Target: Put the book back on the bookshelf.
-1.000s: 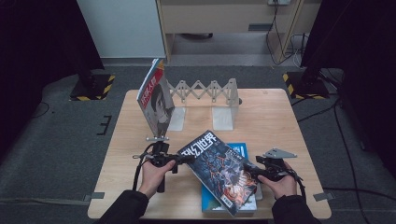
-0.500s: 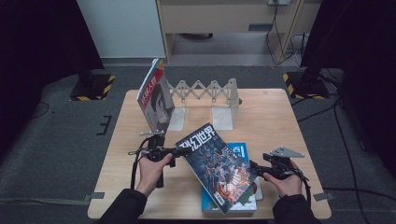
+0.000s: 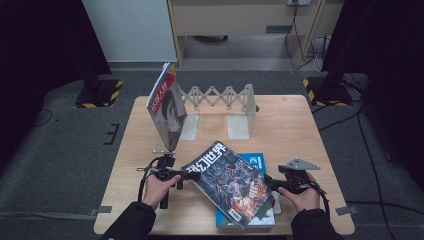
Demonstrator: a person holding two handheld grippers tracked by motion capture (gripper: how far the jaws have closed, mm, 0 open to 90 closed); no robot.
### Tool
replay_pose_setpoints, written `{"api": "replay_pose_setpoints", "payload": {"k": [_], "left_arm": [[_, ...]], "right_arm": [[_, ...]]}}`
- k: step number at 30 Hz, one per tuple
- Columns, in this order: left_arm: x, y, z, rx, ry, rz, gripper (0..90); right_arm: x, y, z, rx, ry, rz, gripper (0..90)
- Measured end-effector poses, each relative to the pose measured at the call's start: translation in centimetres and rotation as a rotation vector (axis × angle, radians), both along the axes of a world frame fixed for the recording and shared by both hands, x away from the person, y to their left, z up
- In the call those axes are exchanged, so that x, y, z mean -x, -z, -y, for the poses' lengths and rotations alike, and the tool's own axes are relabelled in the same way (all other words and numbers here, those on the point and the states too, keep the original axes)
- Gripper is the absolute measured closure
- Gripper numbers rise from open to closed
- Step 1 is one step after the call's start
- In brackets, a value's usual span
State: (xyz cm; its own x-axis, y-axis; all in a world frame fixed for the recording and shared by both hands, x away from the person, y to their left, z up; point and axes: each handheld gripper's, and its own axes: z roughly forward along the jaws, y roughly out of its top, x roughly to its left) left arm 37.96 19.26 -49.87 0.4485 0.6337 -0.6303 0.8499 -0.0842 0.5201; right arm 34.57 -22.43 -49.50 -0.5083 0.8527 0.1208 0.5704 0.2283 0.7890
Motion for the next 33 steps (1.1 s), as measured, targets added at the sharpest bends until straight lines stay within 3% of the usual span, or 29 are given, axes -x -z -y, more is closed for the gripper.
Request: {"api": "replay_pose_setpoints", "payload": {"k": [5,8,10,12,15,17,25,30,33], "left_arm": [[-0.8,0.9,0.1,-0.053,-0.002,0.017,32.7],[-1.5,1.4,0.2,-0.064,-0.004,0.028,32.3],[-2.0,1.7,0.5,-0.037,0.023,0.028,31.6],[-2.1,1.7,0.7,-0.041,0.035,0.029,31.5],[-2.0,1.7,0.6,-0.039,0.031,0.031,31.2],[-2.0,1.6,0.3,-0.028,0.026,0.011,36.0],[-1.9,2.2,0.3,-0.01,0.052,-0.003,31.5],[-2.0,2.0,-0.2,0.019,0.041,-0.033,35.4],[-1.8,0.9,-0.9,0.091,0.027,-0.057,43.4]], "right_arm": [[0.0,0.0,-0.2,0.0,-0.005,0.0,29.5],[0.0,0.1,-0.2,0.003,-0.009,0.0,29.3],[-0.1,0.0,-0.3,0.004,-0.011,0.0,29.2],[-0.1,0.0,-0.3,0.004,-0.011,-0.001,29.2],[-0.1,0.1,-0.3,0.006,-0.014,0.0,29.1],[-0.1,0.1,-0.3,0.005,-0.01,0.003,29.1],[-0.1,0.1,-0.4,0.007,-0.014,0.001,29.0],[-0.1,0.1,-0.4,0.007,-0.014,-0.002,29.0],[-0.1,0.1,-0.4,0.009,-0.011,0.002,29.0]]}}
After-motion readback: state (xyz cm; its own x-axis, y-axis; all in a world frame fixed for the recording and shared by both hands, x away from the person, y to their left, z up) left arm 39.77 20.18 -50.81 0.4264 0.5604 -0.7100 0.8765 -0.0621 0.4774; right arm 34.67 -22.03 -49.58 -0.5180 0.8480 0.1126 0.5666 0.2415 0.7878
